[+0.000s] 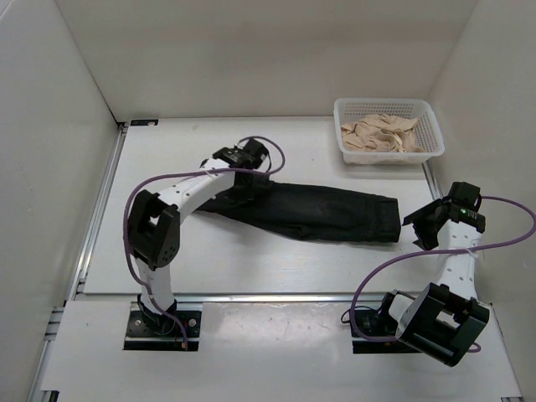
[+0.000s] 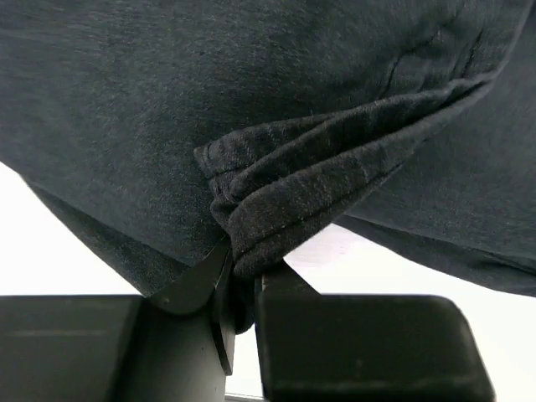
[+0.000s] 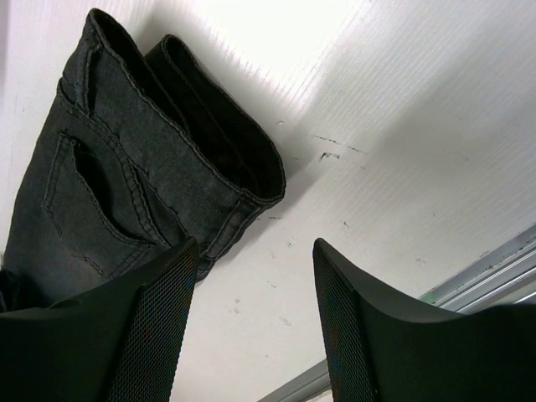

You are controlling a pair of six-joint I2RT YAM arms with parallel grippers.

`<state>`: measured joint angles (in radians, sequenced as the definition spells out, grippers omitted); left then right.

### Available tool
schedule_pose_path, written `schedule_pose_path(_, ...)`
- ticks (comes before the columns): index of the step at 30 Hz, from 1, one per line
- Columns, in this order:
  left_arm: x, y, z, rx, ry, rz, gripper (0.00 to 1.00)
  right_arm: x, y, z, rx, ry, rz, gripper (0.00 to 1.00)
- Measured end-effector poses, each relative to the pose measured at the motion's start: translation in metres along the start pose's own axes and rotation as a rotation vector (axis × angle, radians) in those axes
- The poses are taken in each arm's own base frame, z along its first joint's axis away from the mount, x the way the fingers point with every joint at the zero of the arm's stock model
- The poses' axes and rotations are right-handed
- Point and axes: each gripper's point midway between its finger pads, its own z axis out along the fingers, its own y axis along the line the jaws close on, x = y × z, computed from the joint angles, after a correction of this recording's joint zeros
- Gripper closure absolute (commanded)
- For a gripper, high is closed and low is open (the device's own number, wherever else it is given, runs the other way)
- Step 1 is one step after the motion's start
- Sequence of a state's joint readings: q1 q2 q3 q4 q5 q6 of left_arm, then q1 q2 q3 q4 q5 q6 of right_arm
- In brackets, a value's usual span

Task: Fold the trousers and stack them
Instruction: Fold the trousers

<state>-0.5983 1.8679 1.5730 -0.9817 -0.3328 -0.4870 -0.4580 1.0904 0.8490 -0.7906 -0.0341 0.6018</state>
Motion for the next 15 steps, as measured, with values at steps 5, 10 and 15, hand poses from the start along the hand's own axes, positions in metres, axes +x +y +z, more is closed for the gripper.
schedule_pose_path(5, 0.016, -0.021, 0.012, -0.031, 0.005, -0.012, 0.9, 0.001, 0.002, 0.0, -0.009, 0.006, 0.0, 0.38)
schedule_pose_path(10, 0.007, -0.026, 0.007, -0.033, -0.034, -0.048, 0.9, 0.002, 0.003, 0.0, -0.016, 0.01, 0.0, 0.38)
schedule_pose_path(15, -0.008, -0.034, -0.005, -0.003, -0.077, -0.072, 0.9, 0.002, 0.003, -0.001, -0.019, 0.012, 0.0, 0.38)
